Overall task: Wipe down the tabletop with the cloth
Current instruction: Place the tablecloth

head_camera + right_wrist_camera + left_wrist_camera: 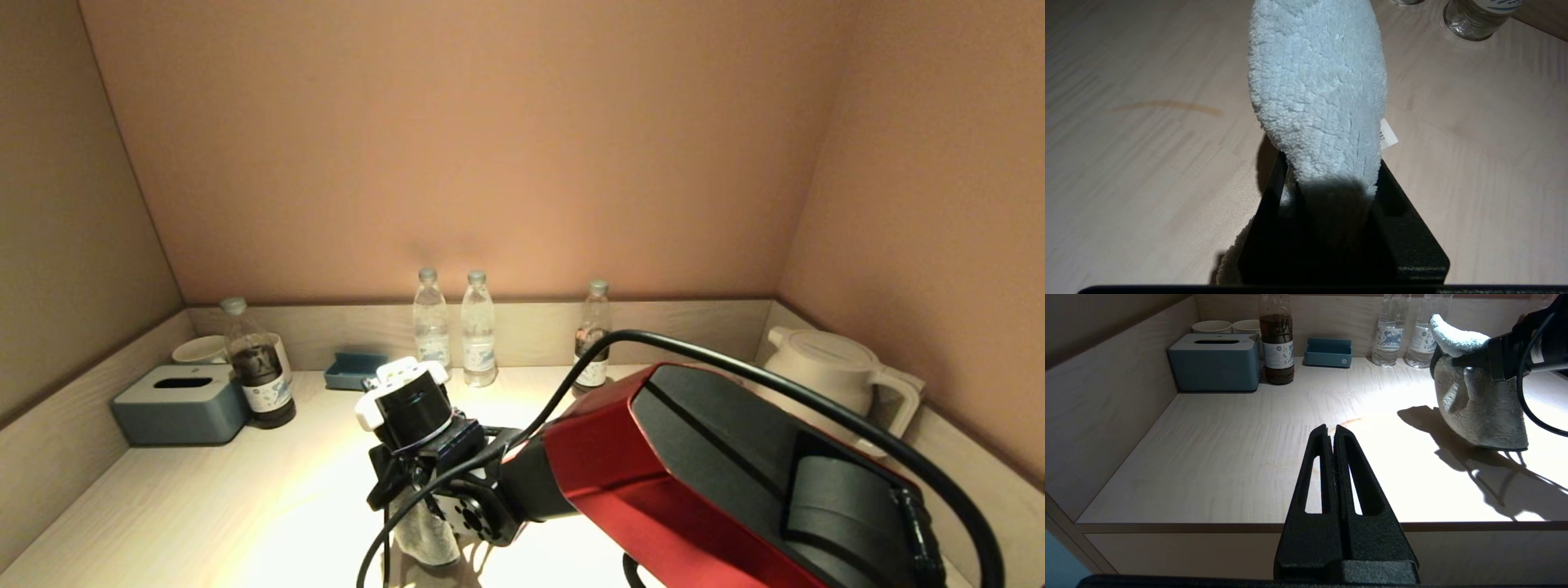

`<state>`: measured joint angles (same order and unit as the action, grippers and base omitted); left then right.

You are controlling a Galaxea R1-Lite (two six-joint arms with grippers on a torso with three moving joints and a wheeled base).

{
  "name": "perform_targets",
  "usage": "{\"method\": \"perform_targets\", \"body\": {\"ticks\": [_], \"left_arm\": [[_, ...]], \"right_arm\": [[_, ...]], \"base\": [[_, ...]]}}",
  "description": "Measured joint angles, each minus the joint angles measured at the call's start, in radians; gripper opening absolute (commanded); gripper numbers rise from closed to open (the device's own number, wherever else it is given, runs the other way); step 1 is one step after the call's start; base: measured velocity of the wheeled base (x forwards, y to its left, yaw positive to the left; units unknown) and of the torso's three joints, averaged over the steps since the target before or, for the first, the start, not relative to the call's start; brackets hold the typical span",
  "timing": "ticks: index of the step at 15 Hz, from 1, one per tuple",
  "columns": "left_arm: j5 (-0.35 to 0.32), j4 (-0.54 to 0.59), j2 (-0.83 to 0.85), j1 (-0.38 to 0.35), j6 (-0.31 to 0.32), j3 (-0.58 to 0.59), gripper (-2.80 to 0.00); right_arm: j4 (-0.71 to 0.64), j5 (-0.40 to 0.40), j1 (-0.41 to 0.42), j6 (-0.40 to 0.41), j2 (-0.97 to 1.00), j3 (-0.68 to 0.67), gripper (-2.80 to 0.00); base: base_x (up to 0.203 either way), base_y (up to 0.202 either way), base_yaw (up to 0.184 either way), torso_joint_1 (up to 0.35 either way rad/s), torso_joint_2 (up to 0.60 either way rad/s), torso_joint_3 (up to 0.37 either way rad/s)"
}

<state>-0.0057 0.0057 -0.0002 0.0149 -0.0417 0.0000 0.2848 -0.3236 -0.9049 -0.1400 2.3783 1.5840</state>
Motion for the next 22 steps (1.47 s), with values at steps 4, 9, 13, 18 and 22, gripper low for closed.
{"method": "perform_targets", "body": {"ticks": [4, 9, 13, 18, 22], "left_arm": [[0.0, 0.0, 0.0, 0.0, 0.001, 0.0, -2.8], [0.0, 0.0, 0.0, 0.0, 0.001, 0.0, -2.8], [0.0, 0.0, 0.0, 0.0, 0.001, 0.0, -2.8], [0.0, 0.0, 0.0, 0.0, 0.0, 0.0, -2.8], [0.0, 0.0, 0.0, 0.0, 0.0, 0.0, -2.8]], "right_arm": [[0.002, -0.002, -0.006, 0.008, 0.015, -0.007, 0.0], [0.004, -0.024, -0.019, 0.012, -0.019, -0.083, 0.0], [0.05, -0.06, -0.027, 0.025, -0.105, -0.194, -2.8], [0.151, -0.094, 0.019, 0.063, -0.348, -0.511, -2.8], [0.272, -0.152, 0.131, 0.128, -0.576, -0.757, -2.8]], "base": [[0.0, 0.0, 0.0, 0.0, 0.0, 0.0], [0.0, 0.0, 0.0, 0.0, 0.0, 0.0], [0.0, 0.0, 0.0, 0.0, 0.0, 0.0], [0.0, 0.0, 0.0, 0.0, 0.0, 0.0], [0.0, 0.0, 0.0, 0.0, 0.0, 0.0]]}}
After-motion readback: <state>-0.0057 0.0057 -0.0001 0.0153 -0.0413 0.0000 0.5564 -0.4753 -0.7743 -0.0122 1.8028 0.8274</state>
